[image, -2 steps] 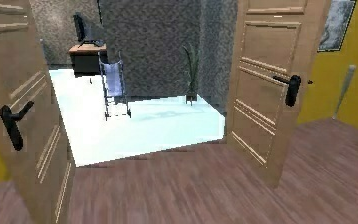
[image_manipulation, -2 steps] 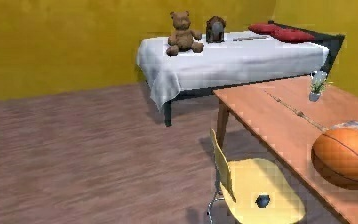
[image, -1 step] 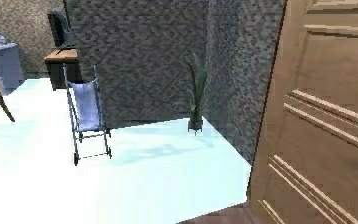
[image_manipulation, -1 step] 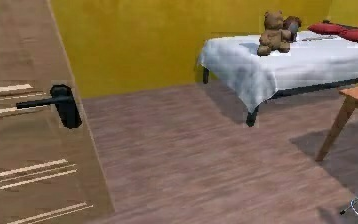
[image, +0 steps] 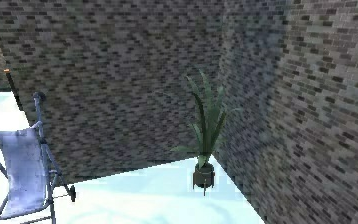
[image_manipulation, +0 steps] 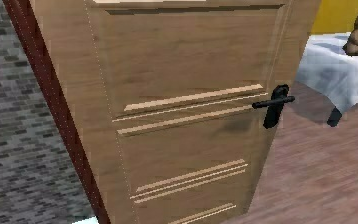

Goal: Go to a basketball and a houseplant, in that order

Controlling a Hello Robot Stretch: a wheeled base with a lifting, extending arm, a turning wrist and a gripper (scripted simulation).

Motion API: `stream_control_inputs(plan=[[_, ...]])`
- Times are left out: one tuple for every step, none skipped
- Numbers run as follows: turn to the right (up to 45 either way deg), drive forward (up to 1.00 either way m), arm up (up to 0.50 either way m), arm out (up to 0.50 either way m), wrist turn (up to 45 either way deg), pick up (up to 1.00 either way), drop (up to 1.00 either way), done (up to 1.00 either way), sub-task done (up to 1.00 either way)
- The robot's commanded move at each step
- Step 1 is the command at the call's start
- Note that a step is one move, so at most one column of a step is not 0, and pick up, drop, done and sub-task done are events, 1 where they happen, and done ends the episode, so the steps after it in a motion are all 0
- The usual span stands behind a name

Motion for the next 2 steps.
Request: stream_control_inputs(plan=[[-6.0, 0.0, 0.0, 0.0, 0.0, 0.0, 0.0, 0.0, 0.0], [0.0, 0.35, 0.0, 0.0, 0.0, 0.0, 0.0, 0.0, 0.0]])
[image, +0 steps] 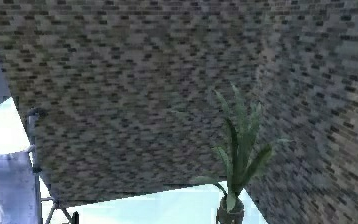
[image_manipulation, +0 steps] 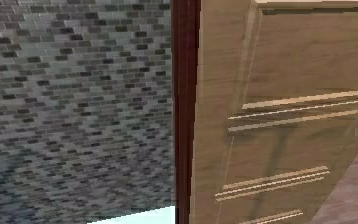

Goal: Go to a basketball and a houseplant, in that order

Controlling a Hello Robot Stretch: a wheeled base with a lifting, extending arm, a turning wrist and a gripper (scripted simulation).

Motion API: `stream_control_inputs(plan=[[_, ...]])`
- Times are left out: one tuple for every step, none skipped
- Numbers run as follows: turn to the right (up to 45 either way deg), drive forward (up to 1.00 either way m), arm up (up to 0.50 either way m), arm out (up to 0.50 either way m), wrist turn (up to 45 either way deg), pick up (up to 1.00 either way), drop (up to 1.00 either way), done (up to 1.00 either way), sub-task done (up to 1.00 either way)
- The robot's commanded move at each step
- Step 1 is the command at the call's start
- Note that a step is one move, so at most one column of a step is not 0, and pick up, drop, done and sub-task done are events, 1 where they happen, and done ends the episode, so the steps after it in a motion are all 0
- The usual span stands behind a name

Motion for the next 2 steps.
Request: stream_control_inputs(plan=[[18.0, 0.0, 0.0, 0.0, 0.0, 0.0, 0.0, 0.0, 0.0], [0.0, 0.0, 0.0, 0.0, 0.0, 0.0, 0.0, 1.0, 0.0]])
